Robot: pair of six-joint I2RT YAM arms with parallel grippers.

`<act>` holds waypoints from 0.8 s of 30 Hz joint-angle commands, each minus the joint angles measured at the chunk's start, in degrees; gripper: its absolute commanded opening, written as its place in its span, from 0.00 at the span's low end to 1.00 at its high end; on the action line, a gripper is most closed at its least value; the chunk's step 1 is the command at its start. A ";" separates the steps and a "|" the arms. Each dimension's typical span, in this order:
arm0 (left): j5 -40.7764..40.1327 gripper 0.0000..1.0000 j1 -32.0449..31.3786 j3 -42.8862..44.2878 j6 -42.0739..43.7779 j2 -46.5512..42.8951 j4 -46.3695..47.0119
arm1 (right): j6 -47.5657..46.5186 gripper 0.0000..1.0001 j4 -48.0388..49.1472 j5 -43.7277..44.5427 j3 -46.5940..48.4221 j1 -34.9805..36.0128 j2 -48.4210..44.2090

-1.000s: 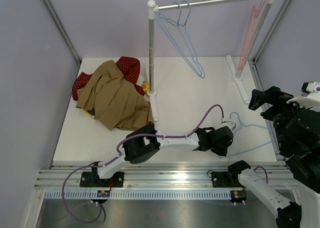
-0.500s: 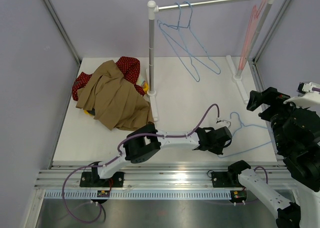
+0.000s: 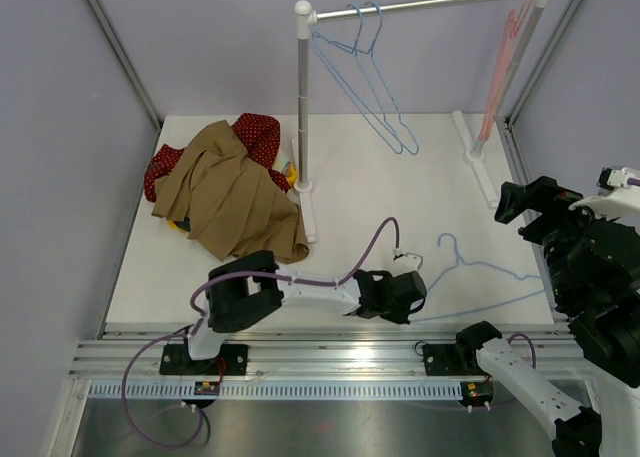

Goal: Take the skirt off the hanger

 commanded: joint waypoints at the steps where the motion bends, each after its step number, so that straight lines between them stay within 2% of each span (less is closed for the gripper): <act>1: -4.86 0.00 -3.99 -13.36 -3.94 -5.06 -10.32 | 0.19 0.99 2.43 -0.81 -0.09 -0.11 -0.19; 4: -7.85 0.00 -7.95 -21.72 -9.83 -12.27 -15.41 | 0.89 1.00 2.79 -1.68 -0.44 -0.19 -0.01; 10: -13.74 0.00 -18.14 -28.88 -27.31 -27.31 -36.92 | 2.12 0.99 3.75 -3.35 -0.79 -0.19 -0.09; 11: -14.44 0.00 -19.11 -28.71 -30.55 -31.25 -38.96 | 2.56 0.99 3.93 -3.45 -1.32 -0.19 -0.10; 14: -18.13 0.00 -20.87 -23.90 -32.43 -36.72 -45.89 | 3.87 0.99 4.80 -4.85 -2.28 -0.11 -0.10; 17: -23.84 0.03 -20.88 -16.69 -32.69 -37.09 -55.31 | 4.23 0.99 4.90 -6.08 -2.03 -0.11 0.34; 18: -26.55 0.06 -20.88 -11.10 -32.26 -35.79 -57.51 | 4.14 1.00 4.81 -6.17 -1.85 -0.19 0.43; 19: -28.06 0.21 -20.70 -8.52 -31.65 -34.64 -61.01 | 4.14 0.99 4.72 -6.08 -1.68 -0.11 0.43; 21: -30.87 0.45 -20.27 -3.33 -28.84 -32.36 -63.15 | 3.70 0.99 4.72 -5.91 -1.23 -0.11 0.26; 22: -32.71 0.55 -19.74 0.26 -26.83 -29.82 -62.02 | 3.53 0.99 4.63 -5.56 -1.23 -0.11 -0.01; 23: -33.08 0.72 -19.04 1.60 -21.06 -28.75 -60.18 | 3.44 1.00 4.55 -5.56 -1.15 -0.11 -0.10; 24: -33.25 0.77 -17.46 2.57 -18.05 -27.52 -57.90 | 3.35 0.99 4.54 -5.47 -1.15 -0.11 -0.18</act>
